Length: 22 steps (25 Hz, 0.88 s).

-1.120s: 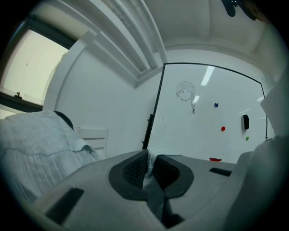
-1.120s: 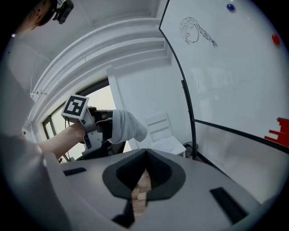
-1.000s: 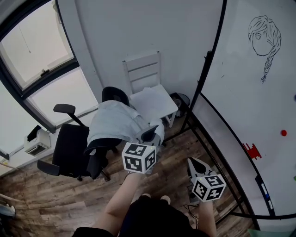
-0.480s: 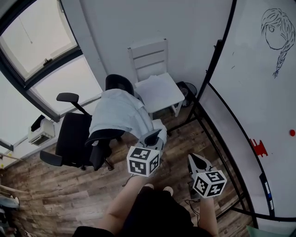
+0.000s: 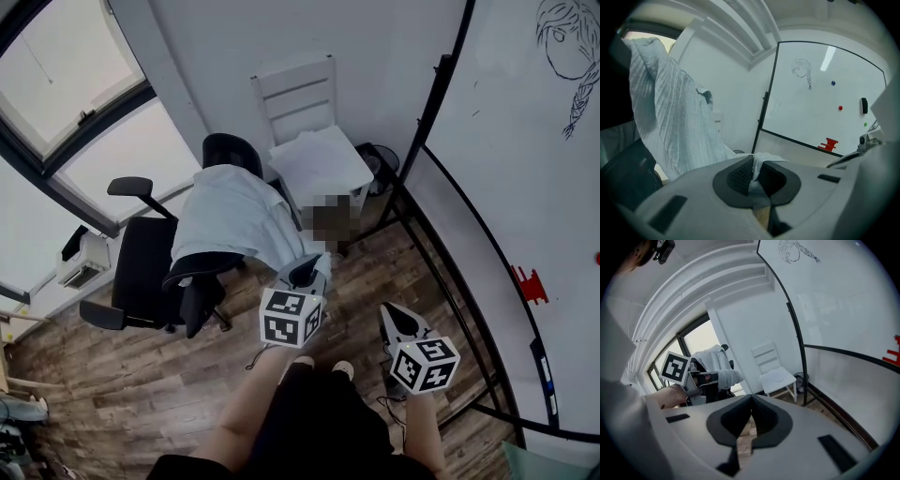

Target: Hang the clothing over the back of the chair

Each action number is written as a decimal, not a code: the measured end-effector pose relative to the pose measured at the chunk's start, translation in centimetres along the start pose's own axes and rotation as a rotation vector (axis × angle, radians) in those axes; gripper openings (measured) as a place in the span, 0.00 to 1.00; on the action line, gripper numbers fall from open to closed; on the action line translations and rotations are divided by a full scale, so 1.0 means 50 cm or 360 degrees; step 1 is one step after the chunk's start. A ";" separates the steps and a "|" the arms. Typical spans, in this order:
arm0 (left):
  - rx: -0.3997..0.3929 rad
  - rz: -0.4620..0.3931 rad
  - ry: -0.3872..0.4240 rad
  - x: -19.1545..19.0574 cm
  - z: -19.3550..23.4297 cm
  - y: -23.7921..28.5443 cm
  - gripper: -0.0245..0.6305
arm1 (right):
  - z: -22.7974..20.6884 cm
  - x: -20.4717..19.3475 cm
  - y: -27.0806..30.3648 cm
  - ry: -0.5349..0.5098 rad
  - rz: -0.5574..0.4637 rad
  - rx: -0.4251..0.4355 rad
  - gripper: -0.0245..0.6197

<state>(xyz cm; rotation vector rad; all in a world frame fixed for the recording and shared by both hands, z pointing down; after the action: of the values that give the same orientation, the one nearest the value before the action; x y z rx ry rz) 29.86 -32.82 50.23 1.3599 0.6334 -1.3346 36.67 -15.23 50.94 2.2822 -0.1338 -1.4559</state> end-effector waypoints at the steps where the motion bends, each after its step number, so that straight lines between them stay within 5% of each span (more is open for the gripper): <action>1: 0.0006 0.0004 0.0007 -0.002 0.002 0.002 0.05 | -0.002 -0.003 0.000 0.0005 0.0005 -0.0002 0.04; 10: -0.0048 -0.0028 0.0015 0.002 -0.003 0.013 0.07 | -0.009 -0.013 0.005 0.0024 0.0027 -0.0005 0.04; 14: -0.0088 -0.0038 0.0043 0.010 -0.013 0.016 0.30 | -0.008 -0.012 0.005 0.0023 0.0026 -0.0005 0.04; 22: -0.0150 -0.0103 0.0095 0.035 -0.032 0.009 0.53 | -0.005 -0.013 0.008 0.0025 0.0021 0.0001 0.04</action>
<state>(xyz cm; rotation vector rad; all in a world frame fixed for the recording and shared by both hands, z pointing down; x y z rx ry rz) 31.24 -32.04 48.41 1.3165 0.7771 -1.3025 36.67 -15.31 51.73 2.2889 -0.1444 -1.4312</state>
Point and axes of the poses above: the fingertips, and each gripper's own axes: y forward along the fingers, z to its left, x out of its top, the point moved 4 cm from there along -y, backward along the fingers, and after that the axes turned 6 degrees about -z, right-handed, at the moved point
